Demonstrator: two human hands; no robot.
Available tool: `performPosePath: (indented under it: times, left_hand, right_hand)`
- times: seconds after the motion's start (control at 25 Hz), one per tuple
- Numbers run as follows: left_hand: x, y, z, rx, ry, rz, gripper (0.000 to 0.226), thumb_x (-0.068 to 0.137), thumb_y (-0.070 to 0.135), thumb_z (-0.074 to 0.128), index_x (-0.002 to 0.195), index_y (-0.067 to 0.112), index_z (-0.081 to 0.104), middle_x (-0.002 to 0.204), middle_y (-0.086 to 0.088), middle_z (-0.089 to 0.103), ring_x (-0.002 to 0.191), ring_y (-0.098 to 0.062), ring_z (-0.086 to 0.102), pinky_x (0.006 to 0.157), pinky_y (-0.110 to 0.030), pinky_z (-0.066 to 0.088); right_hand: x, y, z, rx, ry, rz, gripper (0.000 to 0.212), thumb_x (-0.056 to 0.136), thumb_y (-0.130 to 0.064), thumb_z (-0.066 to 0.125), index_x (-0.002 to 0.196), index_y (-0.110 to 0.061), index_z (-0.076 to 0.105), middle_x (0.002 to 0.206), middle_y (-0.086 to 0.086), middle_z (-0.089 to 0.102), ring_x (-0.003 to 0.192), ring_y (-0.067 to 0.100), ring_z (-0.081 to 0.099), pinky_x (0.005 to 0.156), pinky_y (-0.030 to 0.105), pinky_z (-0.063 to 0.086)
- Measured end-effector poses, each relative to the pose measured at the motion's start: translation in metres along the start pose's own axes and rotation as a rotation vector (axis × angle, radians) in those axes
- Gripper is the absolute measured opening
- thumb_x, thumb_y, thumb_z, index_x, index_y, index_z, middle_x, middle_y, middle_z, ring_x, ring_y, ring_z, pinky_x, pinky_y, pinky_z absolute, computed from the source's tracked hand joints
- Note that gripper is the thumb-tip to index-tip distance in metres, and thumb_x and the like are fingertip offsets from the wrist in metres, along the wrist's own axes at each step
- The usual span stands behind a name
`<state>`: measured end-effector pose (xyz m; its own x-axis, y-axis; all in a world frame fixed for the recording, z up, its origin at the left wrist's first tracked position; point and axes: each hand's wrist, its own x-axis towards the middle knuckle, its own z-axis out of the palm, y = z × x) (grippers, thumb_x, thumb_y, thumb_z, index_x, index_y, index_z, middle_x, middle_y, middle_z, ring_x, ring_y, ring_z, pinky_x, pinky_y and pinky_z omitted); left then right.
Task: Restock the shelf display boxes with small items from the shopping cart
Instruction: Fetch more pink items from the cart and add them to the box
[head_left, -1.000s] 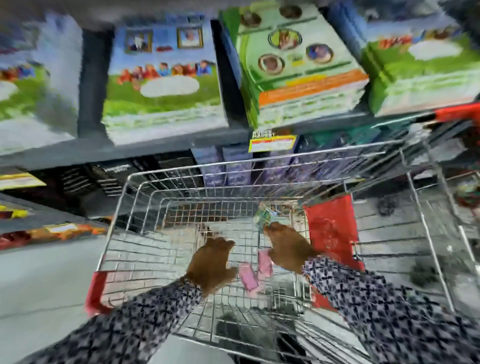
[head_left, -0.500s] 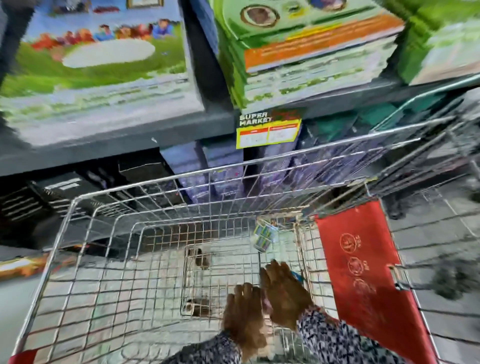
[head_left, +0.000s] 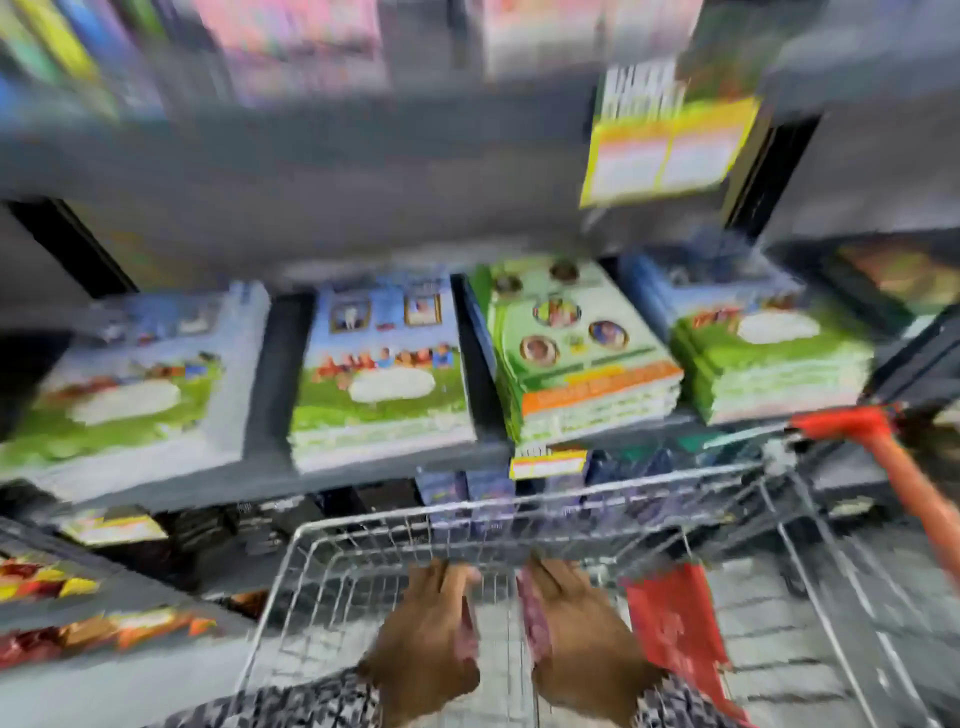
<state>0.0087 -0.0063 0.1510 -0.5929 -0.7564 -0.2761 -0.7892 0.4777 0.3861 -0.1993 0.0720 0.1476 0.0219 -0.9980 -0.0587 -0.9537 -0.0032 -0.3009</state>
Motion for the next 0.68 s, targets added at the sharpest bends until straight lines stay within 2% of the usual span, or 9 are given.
performPosePath:
  times: [0.08, 0.12, 0.2, 0.24, 0.28, 0.36, 0.48, 0.6, 0.68]
  left_hand:
    - [-0.009, 0.016, -0.055, -0.039, 0.011, 0.024, 0.071, 0.083, 0.043, 0.059, 0.148, 0.049, 0.031, 0.149, 0.012, 0.039, 0.140, -0.012, 0.046, 0.094, -0.024, 0.037]
    - [-0.014, 0.030, -0.097, -0.030, 0.040, 0.038, 0.071, 0.089, 0.044, 0.060, 0.153, 0.046, 0.030, 0.155, 0.010, 0.037, 0.143, -0.014, 0.046, 0.102, -0.026, 0.039]
    - [-0.031, 0.059, -0.157, -0.062, 0.103, 0.073, 0.073, 0.094, 0.044, 0.059, 0.159, 0.040, 0.026, 0.161, 0.006, 0.034, 0.146, -0.017, 0.043, 0.114, -0.028, 0.038]
    - [-0.041, 0.077, -0.194, -0.066, 0.146, 0.061, 0.076, 0.091, 0.046, 0.061, 0.158, 0.041, 0.024, 0.159, 0.009, 0.035, 0.145, -0.016, 0.044, 0.114, -0.028, 0.039]
    - [-0.055, 0.089, -0.228, -0.070, 0.237, 0.074, 0.080, 0.085, 0.050, 0.064, 0.154, 0.046, 0.024, 0.153, 0.014, 0.037, 0.141, -0.011, 0.046, 0.112, -0.026, 0.041]
    - [-0.082, 0.116, -0.298, -0.059, 0.409, 0.136, 0.085, 0.070, 0.058, 0.068, 0.146, 0.049, 0.029, 0.135, 0.023, 0.046, 0.124, 0.006, 0.048, 0.110, -0.014, 0.036]
    - [-0.101, 0.134, -0.400, -0.028, 0.475, 0.190, 0.087, 0.060, 0.057, 0.071, 0.138, 0.047, 0.033, 0.121, 0.025, 0.048, 0.110, 0.010, 0.043, 0.098, 0.001, 0.033]
    - [-0.095, 0.136, -0.468, 0.013, 0.481, 0.140, 0.087, 0.057, 0.047, 0.078, 0.130, 0.047, 0.031, 0.117, 0.012, 0.063, 0.105, -0.011, 0.064, 0.091, -0.028, 0.056]
    - [-0.078, 0.130, -0.496, 0.034, 0.483, 0.095, 0.088, 0.058, 0.041, 0.083, 0.131, 0.043, 0.033, 0.117, 0.005, 0.069, 0.102, -0.017, 0.070, 0.090, -0.039, 0.060]
  right_hand:
    - [0.006, -0.020, -0.053, -0.010, 0.175, -0.045, 0.060, 0.065, -0.018, 0.054, 0.121, -0.018, 0.075, 0.125, 0.000, 0.073, 0.110, 0.016, 0.073, 0.078, 0.025, 0.061]
    - [0.007, -0.035, -0.100, 0.000, 0.175, -0.047, 0.043, 0.062, -0.015, 0.070, 0.102, -0.023, 0.082, 0.106, -0.004, 0.080, 0.090, 0.011, 0.079, 0.066, 0.022, 0.061]
    - [0.001, -0.056, -0.160, 0.038, 0.226, -0.020, 0.070, 0.032, -0.022, 0.102, 0.099, -0.032, 0.083, 0.106, -0.015, 0.078, 0.094, 0.003, 0.075, 0.076, 0.015, 0.057]
    - [0.003, -0.068, -0.202, 0.077, 0.219, -0.038, 0.089, 0.034, -0.038, 0.101, 0.120, -0.036, 0.075, 0.127, -0.020, 0.068, 0.115, -0.003, 0.065, 0.092, 0.010, 0.049]
    - [0.007, -0.080, -0.240, 0.094, 0.217, -0.067, 0.096, 0.052, -0.042, 0.090, 0.142, -0.040, 0.056, 0.147, -0.025, 0.047, 0.136, -0.006, 0.045, 0.106, 0.009, 0.035]
    - [0.017, -0.092, -0.305, 0.161, 0.310, -0.179, 0.105, 0.060, -0.046, 0.066, 0.157, -0.045, 0.025, 0.155, -0.032, 0.017, 0.145, -0.009, 0.019, 0.117, 0.009, 0.017]
    - [0.036, -0.126, -0.398, 0.177, 0.466, -0.293, 0.109, 0.056, -0.048, 0.060, 0.159, -0.029, 0.028, 0.151, -0.019, 0.029, 0.142, 0.000, 0.026, 0.120, 0.016, 0.020]
    - [0.062, -0.148, -0.449, 0.188, 0.473, -0.377, 0.098, 0.057, -0.043, 0.059, 0.151, -0.024, 0.039, 0.133, -0.011, 0.044, 0.125, 0.007, 0.040, 0.110, 0.020, 0.036]
    - [0.088, -0.158, -0.470, 0.191, 0.485, -0.386, 0.067, 0.059, -0.035, 0.060, 0.126, -0.026, 0.056, 0.107, -0.008, 0.052, 0.100, 0.009, 0.050, 0.089, 0.022, 0.047]
